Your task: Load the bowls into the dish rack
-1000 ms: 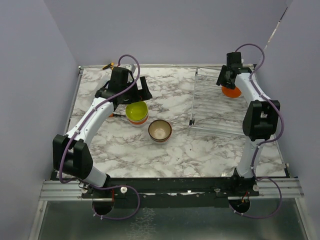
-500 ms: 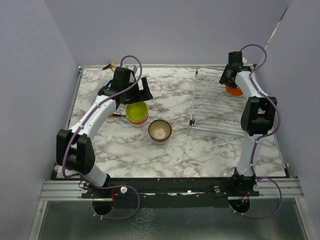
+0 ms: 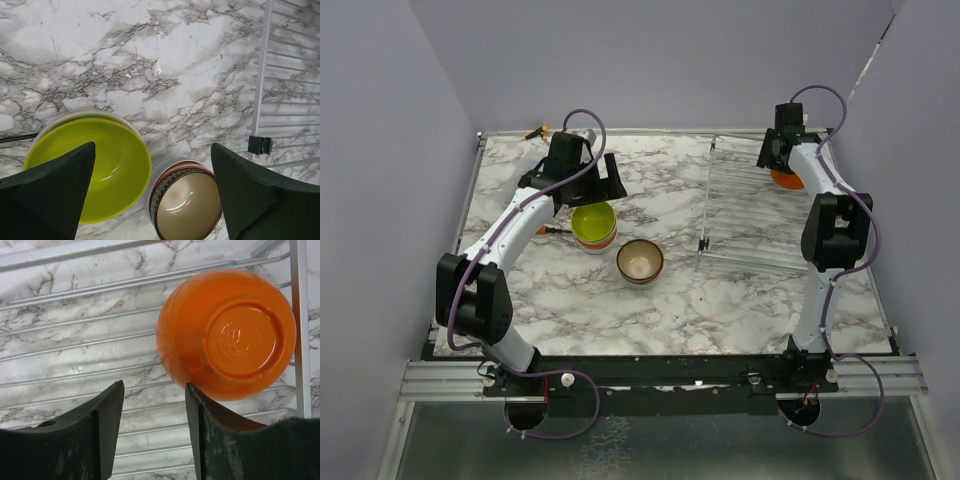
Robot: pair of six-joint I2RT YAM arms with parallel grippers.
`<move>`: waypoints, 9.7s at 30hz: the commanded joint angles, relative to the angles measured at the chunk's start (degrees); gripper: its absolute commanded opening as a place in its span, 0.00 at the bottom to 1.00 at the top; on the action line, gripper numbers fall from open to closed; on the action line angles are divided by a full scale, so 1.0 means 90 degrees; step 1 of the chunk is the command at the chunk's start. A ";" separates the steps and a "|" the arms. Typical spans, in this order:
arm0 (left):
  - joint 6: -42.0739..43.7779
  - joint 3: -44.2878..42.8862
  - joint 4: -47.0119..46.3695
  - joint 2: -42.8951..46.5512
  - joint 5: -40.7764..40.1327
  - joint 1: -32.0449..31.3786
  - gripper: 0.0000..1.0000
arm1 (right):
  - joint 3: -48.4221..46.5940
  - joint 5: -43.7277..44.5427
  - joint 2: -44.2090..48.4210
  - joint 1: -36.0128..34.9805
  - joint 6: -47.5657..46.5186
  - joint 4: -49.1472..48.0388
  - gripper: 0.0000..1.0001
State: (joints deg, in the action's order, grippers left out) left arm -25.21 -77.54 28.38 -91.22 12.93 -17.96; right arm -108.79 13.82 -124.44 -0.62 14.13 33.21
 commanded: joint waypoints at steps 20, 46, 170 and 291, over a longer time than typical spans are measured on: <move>0.0415 0.0597 0.0846 0.0681 0.0227 0.0026 0.86 | 0.0522 0.0177 0.0284 0.0330 -0.0514 -0.0660 0.51; 0.0221 0.1877 0.0969 0.1116 0.0544 -0.0515 0.59 | 0.2872 -0.2243 0.3061 0.0304 0.0618 -0.0499 0.61; -0.0322 -0.1849 0.0978 -0.0436 0.0938 -0.1462 0.00 | 0.5700 -0.6571 0.6071 -0.0814 0.3982 -0.3387 0.97; -0.0636 -0.0056 0.0465 0.0115 0.0194 0.0242 0.99 | 0.1511 0.0141 0.1583 -0.1661 -0.3921 -0.1228 0.90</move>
State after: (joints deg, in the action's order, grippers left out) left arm -31.64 -78.11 32.64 -93.12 12.56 -16.08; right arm -93.45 21.04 -115.26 -15.68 -26.98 14.87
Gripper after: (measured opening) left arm 0.987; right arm 0.917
